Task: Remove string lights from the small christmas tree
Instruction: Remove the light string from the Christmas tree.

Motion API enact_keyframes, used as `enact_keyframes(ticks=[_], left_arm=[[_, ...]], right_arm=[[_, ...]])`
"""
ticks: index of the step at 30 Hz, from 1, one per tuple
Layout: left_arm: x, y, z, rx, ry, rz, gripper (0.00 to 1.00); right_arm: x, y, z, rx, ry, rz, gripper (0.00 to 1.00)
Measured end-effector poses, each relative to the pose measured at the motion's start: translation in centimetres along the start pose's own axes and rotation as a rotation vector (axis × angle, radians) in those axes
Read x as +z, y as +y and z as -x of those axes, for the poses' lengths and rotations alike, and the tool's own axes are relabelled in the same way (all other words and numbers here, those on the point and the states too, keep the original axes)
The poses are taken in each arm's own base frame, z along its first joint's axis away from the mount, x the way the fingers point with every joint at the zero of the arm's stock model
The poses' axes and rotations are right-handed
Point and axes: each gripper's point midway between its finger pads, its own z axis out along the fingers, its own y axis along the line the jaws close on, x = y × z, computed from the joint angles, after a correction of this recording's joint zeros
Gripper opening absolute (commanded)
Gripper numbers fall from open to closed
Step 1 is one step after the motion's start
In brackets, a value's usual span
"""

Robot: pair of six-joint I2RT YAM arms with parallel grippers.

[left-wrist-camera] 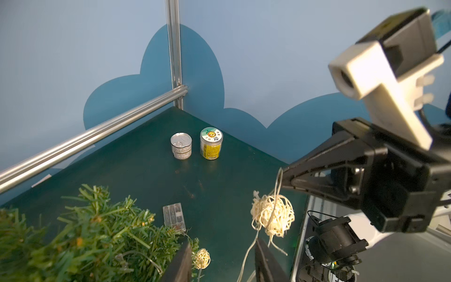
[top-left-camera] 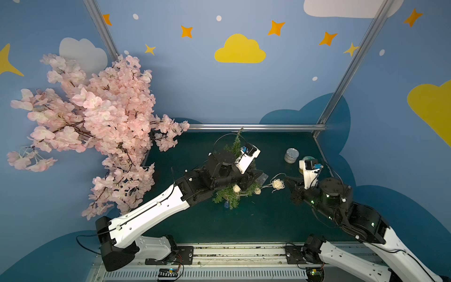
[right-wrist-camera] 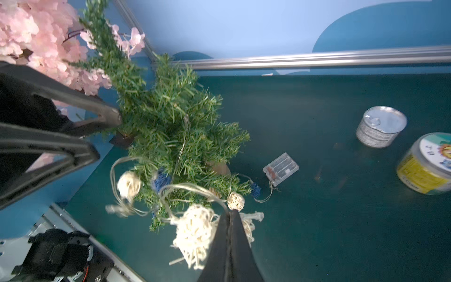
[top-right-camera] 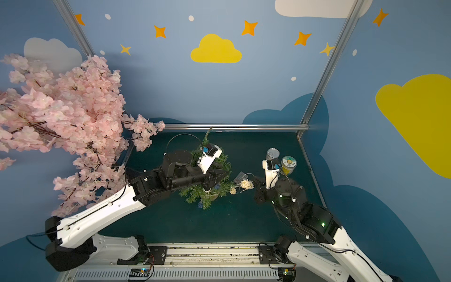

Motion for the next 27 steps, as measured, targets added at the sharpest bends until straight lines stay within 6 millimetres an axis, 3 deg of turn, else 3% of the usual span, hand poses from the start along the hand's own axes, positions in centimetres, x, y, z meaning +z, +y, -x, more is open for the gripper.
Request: enact_keyframes(ticks=[5, 9, 12, 15, 18, 23, 27], left_arm=[[0.3, -0.4, 1.6, 0.006, -0.038, -0.013, 0.64], [0.8, -0.4, 1.9, 0.011, -0.044, -0.012, 0.88], [0.9, -0.1, 1.8, 0.017, -0.043, 0.01, 0.99], [0.3, 0.5, 2.3, 0.02, -0.061, 0.045, 0.99], [-1.6, 1.1, 3.2, 0.023, -0.102, 0.092, 0.99], [-6.6, 2.4, 4.8, 0.028, -0.192, 0.187, 0.99], [-9.8, 3.8, 5.4, 0.031, -0.229, 0.285, 0.99]], right_arm=[[0.0, -0.7, 3.1, -0.003, -0.04, -0.038, 0.0], [0.4, -1.6, 5.3, 0.008, -0.062, -0.065, 0.0], [1.3, -2.6, 6.7, 0.032, -0.068, -0.083, 0.0], [2.2, -4.0, 7.8, 0.064, -0.075, -0.099, 0.0], [3.4, -6.0, 8.9, 0.107, -0.076, -0.123, 0.0], [5.0, -9.6, 11.3, 0.19, -0.101, -0.167, 0.0], [7.2, -11.2, 13.8, 0.223, -0.118, -0.153, 0.0]])
